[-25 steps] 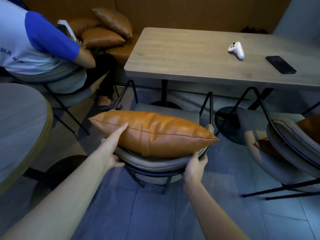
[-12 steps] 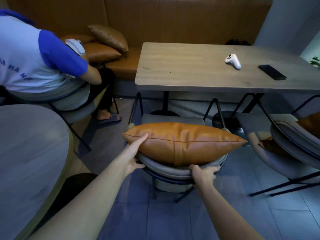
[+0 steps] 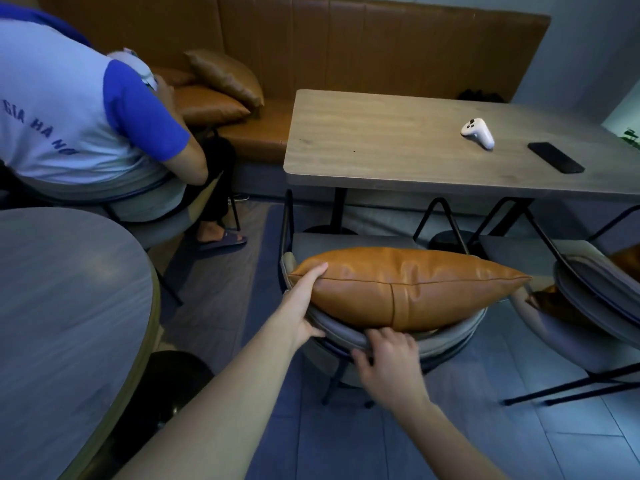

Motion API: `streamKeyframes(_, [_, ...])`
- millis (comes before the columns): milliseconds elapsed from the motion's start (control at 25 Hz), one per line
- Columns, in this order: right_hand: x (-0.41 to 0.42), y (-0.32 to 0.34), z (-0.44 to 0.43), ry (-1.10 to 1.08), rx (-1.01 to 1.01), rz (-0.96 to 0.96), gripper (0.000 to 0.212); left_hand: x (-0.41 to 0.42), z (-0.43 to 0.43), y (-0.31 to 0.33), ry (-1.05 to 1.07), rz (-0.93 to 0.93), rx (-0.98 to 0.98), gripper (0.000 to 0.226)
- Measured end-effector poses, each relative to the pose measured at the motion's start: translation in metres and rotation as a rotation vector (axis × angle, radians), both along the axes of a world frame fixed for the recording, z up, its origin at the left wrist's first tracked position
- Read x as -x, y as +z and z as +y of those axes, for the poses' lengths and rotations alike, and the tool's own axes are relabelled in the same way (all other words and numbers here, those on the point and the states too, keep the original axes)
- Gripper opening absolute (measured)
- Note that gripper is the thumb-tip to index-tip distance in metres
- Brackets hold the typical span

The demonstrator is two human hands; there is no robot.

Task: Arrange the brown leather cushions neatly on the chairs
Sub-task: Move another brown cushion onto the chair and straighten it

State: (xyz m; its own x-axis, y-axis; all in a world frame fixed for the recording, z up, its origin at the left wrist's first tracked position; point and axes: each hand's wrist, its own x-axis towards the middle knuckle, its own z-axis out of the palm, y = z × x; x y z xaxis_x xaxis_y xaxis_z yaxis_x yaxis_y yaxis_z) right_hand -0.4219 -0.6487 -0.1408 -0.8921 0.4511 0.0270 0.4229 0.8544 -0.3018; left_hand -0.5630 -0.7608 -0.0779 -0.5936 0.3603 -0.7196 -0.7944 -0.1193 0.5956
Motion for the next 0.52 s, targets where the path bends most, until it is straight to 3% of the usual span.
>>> streamKeyframes(120, [0.036, -0.008, -0.025, 0.074, 0.055, -0.157, 0.037, 0.006, -0.004, -0.002, 0.026, -0.057, -0.016, 0.086])
streamKeyframes(240, [0.047, -0.018, -0.029, 0.065, 0.050, 0.035, 0.024, 0.015, -0.007, -0.005, 0.026, -0.096, -0.046, 0.067])
streamKeyframes(320, [0.047, -0.027, -0.026, 0.055, 0.048, 0.105, 0.018, 0.020, -0.008, -0.006, 0.004, -0.085, -0.046, 0.068])
streamKeyframes(520, [0.050, -0.022, -0.026, 0.034, 0.055, 0.088, 0.015, 0.021, -0.007, -0.010, -0.015, -0.068, -0.051, 0.068])
